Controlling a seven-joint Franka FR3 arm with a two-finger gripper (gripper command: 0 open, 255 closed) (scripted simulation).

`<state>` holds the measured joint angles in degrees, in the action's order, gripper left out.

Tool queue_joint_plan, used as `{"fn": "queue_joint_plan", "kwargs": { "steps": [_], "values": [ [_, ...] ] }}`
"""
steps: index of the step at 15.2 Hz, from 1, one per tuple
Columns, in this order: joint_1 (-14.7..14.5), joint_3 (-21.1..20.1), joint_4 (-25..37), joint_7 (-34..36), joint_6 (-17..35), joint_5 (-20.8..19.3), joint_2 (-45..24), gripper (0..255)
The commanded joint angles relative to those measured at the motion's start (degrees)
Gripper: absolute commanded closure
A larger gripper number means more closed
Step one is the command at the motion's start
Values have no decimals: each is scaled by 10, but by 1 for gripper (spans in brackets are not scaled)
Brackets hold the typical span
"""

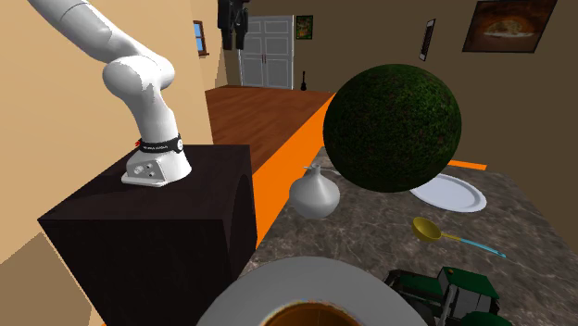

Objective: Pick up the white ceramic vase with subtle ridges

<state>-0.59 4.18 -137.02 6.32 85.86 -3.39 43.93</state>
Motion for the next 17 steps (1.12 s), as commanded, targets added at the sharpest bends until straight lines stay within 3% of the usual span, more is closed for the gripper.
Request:
{"fn": "queue_joint_plan", "kwargs": {
  "steps": [1, 9, 17],
  "values": [
    [0, 0, 0, 0, 0, 0, 0, 0],
    [-2, 10, -44, 10, 163, 6, -119, 0],
    [-6, 19, -35, 12, 313, 20, -279, 0]
  ]
}}
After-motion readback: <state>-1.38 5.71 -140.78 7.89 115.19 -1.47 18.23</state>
